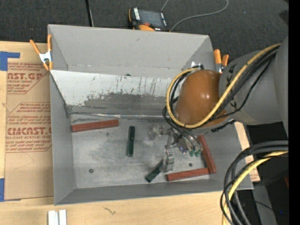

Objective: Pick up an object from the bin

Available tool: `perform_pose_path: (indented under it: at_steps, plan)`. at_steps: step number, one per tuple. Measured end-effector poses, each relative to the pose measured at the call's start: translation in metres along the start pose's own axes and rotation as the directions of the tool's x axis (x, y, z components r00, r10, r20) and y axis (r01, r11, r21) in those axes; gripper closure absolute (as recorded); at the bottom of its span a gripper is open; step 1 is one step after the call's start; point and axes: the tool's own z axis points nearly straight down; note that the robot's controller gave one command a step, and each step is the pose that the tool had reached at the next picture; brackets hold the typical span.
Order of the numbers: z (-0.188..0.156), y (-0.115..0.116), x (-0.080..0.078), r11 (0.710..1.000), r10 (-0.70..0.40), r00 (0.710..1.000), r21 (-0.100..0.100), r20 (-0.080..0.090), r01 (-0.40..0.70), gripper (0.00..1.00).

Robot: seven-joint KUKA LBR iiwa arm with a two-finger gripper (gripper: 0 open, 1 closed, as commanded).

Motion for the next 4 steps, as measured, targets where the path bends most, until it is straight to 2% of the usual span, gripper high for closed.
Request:
perform_pose_path:
  at_steps: [1,2,3,4]
  plan:
    - [0.042,-0.028,0.034,1.0,-0.02,1.0,-0.004,0.005,0.02,0.0]
    - [0.039,-0.027,0.032,1.0,-0.024,1.0,-0.004,0.008,0.024,1.0]
    - [-0.052,-0.04,0.017,0.999,-0.033,0.999,0.001,0.013,0.033,1.0]
    - [-0.125,-0.04,0.023,0.999,-0.039,0.999,0.001,0.013,0.039,1.0]
